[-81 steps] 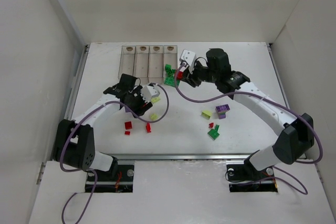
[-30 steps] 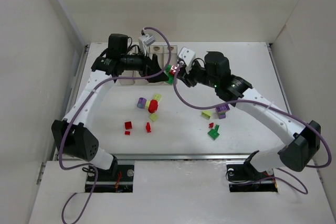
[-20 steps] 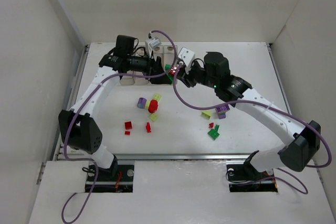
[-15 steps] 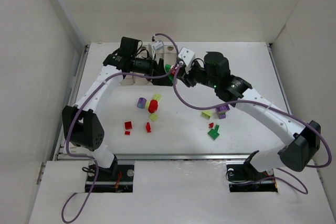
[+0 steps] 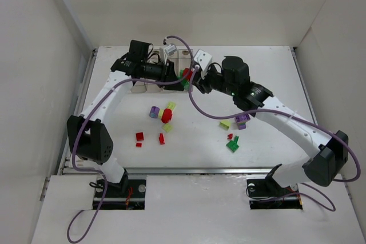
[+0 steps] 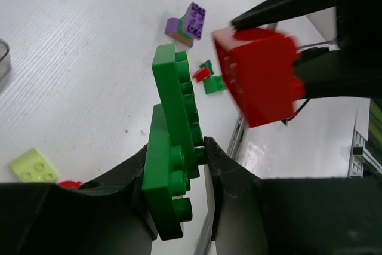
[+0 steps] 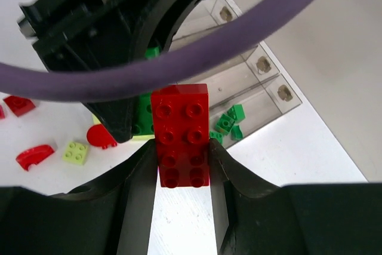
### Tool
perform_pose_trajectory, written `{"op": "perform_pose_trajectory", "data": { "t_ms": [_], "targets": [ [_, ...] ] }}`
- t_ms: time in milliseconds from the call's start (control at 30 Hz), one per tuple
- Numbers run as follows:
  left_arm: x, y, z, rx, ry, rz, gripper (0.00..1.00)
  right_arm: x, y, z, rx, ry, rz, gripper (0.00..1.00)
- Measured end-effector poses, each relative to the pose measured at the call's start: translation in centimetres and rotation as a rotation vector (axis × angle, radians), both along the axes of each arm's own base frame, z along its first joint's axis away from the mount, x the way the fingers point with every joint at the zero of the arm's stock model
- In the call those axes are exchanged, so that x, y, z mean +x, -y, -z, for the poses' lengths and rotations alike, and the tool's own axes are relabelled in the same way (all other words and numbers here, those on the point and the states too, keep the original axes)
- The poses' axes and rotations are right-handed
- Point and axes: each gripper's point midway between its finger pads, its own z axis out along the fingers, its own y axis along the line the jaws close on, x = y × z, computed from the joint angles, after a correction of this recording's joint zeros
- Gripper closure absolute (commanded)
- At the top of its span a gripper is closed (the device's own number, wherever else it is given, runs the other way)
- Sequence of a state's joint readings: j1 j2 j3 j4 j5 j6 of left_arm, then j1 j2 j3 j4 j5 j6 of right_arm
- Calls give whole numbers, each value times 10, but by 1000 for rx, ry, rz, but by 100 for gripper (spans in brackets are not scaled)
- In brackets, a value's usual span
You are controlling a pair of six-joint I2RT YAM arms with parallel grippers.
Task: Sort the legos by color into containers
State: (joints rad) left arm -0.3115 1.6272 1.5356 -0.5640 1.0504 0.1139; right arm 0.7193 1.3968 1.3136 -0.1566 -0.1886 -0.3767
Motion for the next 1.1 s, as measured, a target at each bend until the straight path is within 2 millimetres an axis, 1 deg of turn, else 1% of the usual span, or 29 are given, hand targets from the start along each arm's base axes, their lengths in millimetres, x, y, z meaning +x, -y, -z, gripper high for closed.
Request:
{"op": "perform_pose_trajectory", "data": {
  "t_ms": [67, 167, 233, 300, 367, 433, 500, 600, 700, 767, 800, 900, 933, 1033, 1100],
  "targets": [
    [4, -8, 11, 21, -19, -32, 100, 2, -5, -1, 17, -3, -2, 100],
    [17, -26, 28, 77, -43, -120, 100, 13, -17, 0, 46, -17, 2, 100],
    [29, -41, 35, 119, -34, -190, 100, 24, -28, 4, 75, -48, 12, 100],
    [40, -60, 46, 174, -23, -273, 100, 41, -39, 9, 113, -83, 37, 100],
    [47, -79, 58, 240, -10, -359, 100, 64, -51, 15, 182, -141, 81, 100],
    [52, -99, 67, 307, 4, -445, 100, 90, -60, 26, 241, -207, 143, 100],
    [56, -115, 71, 361, 23, -511, 100, 122, -70, 36, 317, -262, 209, 100],
    [60, -127, 73, 408, 53, -570, 100, 166, -86, 63, 398, -340, 287, 100],
    [60, -135, 79, 448, 59, -603, 100, 197, -92, 103, 427, -411, 351, 100],
    [60, -139, 83, 467, 57, -615, 100, 207, -92, 129, 425, -449, 390, 99],
    [60, -143, 84, 476, 57, -624, 100, 210, -92, 141, 423, -465, 408, 93],
    [62, -150, 86, 489, 61, -639, 100, 215, -93, 164, 415, -499, 431, 87],
    [63, -151, 86, 492, 63, -642, 100, 216, -93, 168, 416, -508, 432, 86],
    [63, -154, 86, 497, 68, -644, 100, 216, -98, 169, 423, -519, 416, 86],
    [63, -154, 86, 500, 73, -638, 100, 215, -100, 167, 430, -525, 405, 77]
  ]
}}
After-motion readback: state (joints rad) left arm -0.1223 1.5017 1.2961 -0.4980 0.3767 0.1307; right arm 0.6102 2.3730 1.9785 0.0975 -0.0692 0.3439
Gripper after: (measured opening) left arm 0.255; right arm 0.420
